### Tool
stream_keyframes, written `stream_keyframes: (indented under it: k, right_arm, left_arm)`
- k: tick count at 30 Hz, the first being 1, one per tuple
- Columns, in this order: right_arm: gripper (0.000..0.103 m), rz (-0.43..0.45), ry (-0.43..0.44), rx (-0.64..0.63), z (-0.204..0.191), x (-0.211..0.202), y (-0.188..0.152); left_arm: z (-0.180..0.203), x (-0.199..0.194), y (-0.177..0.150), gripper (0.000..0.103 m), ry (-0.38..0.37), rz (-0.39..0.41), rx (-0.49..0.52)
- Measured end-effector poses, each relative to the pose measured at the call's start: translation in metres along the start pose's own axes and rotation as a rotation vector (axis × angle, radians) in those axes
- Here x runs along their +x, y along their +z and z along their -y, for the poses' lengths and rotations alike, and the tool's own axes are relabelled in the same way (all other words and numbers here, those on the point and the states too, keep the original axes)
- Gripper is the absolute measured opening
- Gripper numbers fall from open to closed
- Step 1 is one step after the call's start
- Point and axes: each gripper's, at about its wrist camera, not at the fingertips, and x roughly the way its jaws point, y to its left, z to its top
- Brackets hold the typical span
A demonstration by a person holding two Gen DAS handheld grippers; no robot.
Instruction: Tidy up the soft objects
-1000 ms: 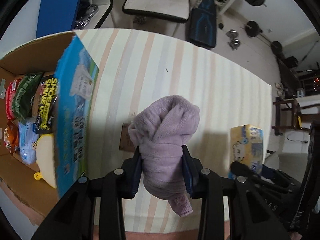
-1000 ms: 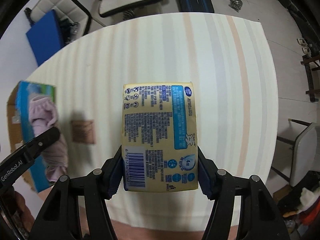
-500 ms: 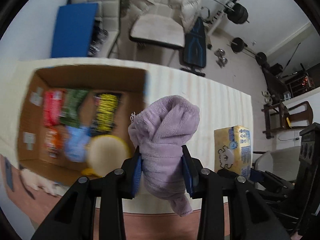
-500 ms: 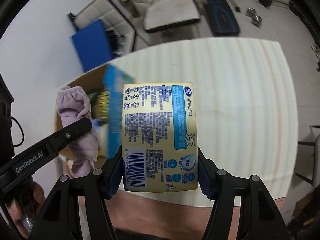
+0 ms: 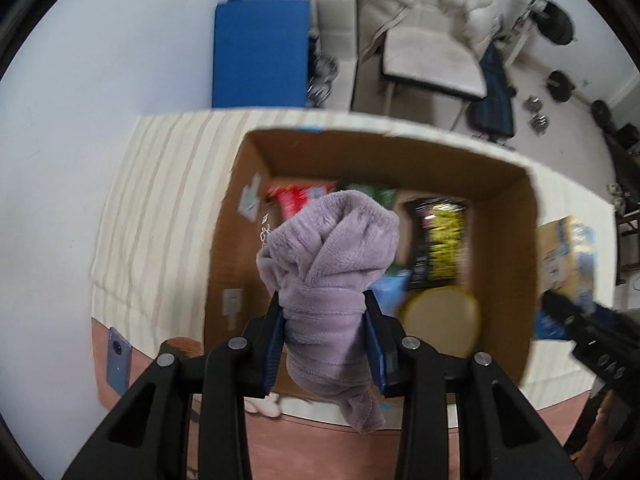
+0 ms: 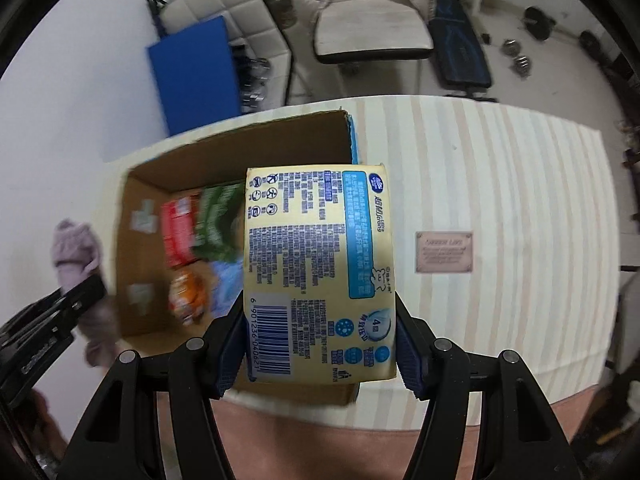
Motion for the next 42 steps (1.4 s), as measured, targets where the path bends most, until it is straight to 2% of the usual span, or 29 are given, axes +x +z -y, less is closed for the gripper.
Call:
stream_keyframes:
  k: [3,10,13,14,15,17,19,20,28,33,42]
  right_arm:
    - [0.066,0.001,-0.083,-0.008,-0.013,0.018,0.012]
    - [0.066,-0.016,-0.19,-0.041,-0.029,0.061,0.035]
    - [0.068,0.012,-0.294,-0.091,-0.038,0.074,0.039]
    - [0.072,0.007,-0.312,-0.098,-0.041,0.077,0.042]
    - [0.077,0.0,-0.311,-0.093,-0.043,0.079,0.045]
    - [0.092,-0.018,-0.309,-0.081,-0.046,0.08,0.05]
    - [0.101,-0.029,-0.317,-0.101,-0.051,0.079,0.053]
    - [0.101,-0.021,-0.316,-0.108,-0.052,0.076,0.053]
    - [0.103,-0.013,-0.31,-0.11,-0.052,0.07,0.055]
    - [0.103,-0.006,-0.259,-0.093,-0.046,0.059,0.049]
    - [0.103,-0.017,-0.167,-0.114,-0.048,0.038,0.007]
  left_arm:
    - [-0.011,0.027,0.004,0.033,0.015,-0.05,-0.001]
    - [-0.02,0.084,0.017,0.033,0.065,-0.141,0.035]
    - [-0.018,0.109,0.015,0.038,0.096,-0.23,0.064]
    - [-0.019,0.118,0.013,0.044,0.079,-0.264,0.05]
    - [-0.019,0.121,0.012,0.055,0.062,-0.276,0.039]
    - [-0.019,0.119,0.012,0.06,0.045,-0.246,0.027]
    - [-0.019,0.116,0.011,0.077,0.044,-0.237,0.031]
    - [-0.019,0.114,0.011,0.087,0.043,-0.231,0.029]
    - [-0.031,0.093,0.01,0.09,-0.004,-0.19,-0.005]
    - [-0.04,0.071,0.003,0.09,-0.032,-0.15,-0.03]
    - [-0.042,0.021,-0.026,0.09,-0.046,-0.039,-0.042]
